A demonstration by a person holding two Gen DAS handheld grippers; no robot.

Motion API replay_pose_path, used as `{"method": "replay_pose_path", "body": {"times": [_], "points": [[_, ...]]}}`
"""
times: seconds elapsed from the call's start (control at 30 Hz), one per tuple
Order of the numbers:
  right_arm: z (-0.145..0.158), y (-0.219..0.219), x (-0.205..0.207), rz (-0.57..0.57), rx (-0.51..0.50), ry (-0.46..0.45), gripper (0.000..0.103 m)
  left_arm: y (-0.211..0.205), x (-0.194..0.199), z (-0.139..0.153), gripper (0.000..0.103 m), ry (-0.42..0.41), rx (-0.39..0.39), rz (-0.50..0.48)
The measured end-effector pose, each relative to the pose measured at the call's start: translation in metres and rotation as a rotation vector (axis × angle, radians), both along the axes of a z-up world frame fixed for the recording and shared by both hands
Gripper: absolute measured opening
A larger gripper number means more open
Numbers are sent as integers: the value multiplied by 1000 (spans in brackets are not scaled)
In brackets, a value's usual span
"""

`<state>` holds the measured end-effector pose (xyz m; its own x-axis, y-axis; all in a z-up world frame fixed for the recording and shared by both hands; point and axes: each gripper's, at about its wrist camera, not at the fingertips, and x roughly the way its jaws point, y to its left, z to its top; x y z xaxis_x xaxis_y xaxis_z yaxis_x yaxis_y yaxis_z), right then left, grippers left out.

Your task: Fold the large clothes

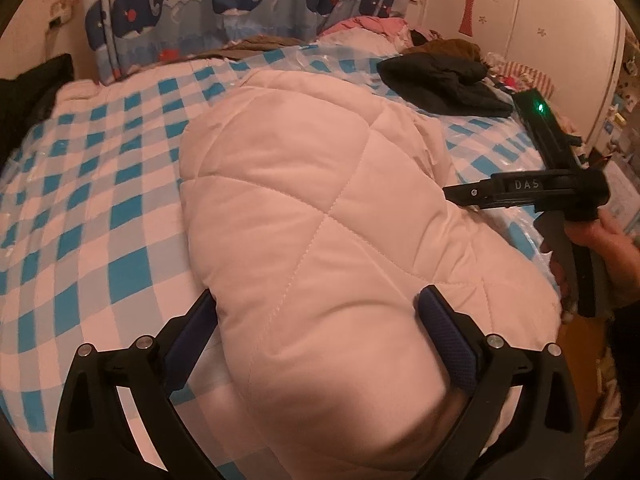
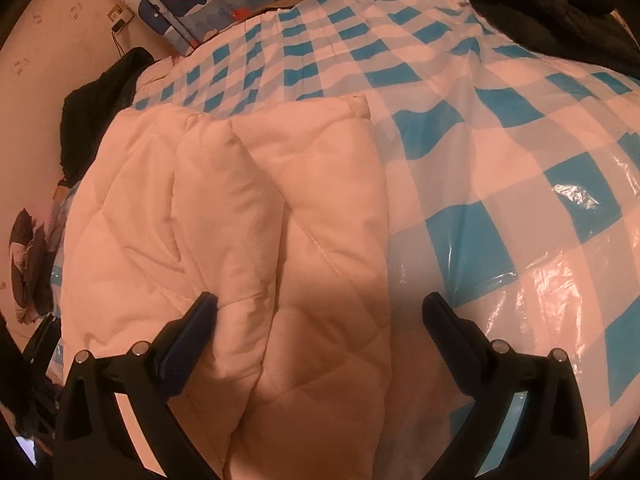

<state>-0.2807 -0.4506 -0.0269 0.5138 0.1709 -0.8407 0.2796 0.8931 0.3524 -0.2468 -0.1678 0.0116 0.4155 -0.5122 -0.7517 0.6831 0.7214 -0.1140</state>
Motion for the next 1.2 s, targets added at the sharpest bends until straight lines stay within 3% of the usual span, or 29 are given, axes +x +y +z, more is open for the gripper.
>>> {"method": "replay_pose_path", "body": {"times": [0.1,0.17,0.27,0.37,0.43,0.5,0.57,0.6,0.7,0.83,0.97,1.0,1.03,1.2], "points": [[3,4,1,11,-34,3,97,16,24,-1,95,127,-104,-2],[8,9,3,21,-79,9,97,21,36,-6,95,188,-133,12],[8,12,4,24,-108,14,97,5,25,-10,96,121,-56,-12],[7,3,-1,7,-47,20,97,1,25,-12,96,112,-45,-16],[16,0,-8,-8,-61,-3,97,7,34,-13,97,155,-74,-28],[22,8,-13,-22,-143,-8,97,14,44,-18,97,210,-117,-28],[20,22,-10,-24,-225,-9,97,18,53,-26,97,271,-168,-18],[11,24,-6,-35,-206,-9,97,14,55,-31,97,289,-180,-5],[-29,7,7,-76,93,-18,98,2,48,-27,96,225,-148,4],[-24,11,2,-80,107,-54,98,-1,15,-5,87,26,-105,-35],[-17,33,8,-85,104,-78,98,11,10,10,83,-30,-76,-28],[-18,41,13,-62,155,-80,97,18,11,13,82,-36,-73,-17],[-21,54,22,-51,197,-75,97,30,14,18,82,-47,-70,4],[-16,138,79,73,207,-86,97,106,31,35,82,-79,-25,121]]}}
